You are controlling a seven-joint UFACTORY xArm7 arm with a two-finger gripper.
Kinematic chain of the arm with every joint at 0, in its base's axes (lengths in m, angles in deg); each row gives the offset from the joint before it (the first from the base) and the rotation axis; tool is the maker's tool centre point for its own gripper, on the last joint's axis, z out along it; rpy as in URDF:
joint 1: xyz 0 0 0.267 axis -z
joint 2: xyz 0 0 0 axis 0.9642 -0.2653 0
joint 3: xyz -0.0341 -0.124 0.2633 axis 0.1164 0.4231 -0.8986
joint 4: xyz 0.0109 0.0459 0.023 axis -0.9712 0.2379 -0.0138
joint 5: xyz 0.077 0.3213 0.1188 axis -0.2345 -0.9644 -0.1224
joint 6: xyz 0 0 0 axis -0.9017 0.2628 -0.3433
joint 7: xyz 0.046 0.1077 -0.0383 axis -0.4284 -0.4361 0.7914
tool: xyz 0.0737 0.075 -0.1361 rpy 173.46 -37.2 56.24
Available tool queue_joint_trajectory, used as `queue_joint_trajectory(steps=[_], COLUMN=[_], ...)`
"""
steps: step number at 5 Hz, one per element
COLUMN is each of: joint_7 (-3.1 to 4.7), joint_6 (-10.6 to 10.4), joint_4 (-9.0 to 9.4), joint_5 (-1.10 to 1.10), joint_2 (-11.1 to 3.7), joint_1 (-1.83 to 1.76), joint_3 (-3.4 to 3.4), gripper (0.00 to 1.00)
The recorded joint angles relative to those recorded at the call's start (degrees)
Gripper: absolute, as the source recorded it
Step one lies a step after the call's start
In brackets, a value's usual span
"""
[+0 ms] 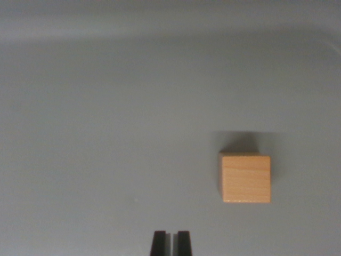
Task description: Push wooden cube
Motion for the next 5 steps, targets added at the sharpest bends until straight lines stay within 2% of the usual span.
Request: queue_joint_trajectory(steps=[1, 2, 3, 4, 5], joint_7=[0.00, 0.83, 0.83, 1.66, 1.66], joint_6=[0.00, -2.71, -2.71, -5.42, -5.42], joint_4=[0.00, 2.17, 2.17, 4.34, 4.34], joint_5=[0.00, -0.03, -0.03, -0.07, -0.07], joint_2=[0.00, -0.62, -0.62, -1.24, -1.24], joint_1=[0.00, 0.36, 0.36, 0.71, 0.71], joint_3=[0.00, 0.30, 0.30, 0.60, 0.60], gripper=[0.00, 0.00, 0.00, 0.00, 0.00])
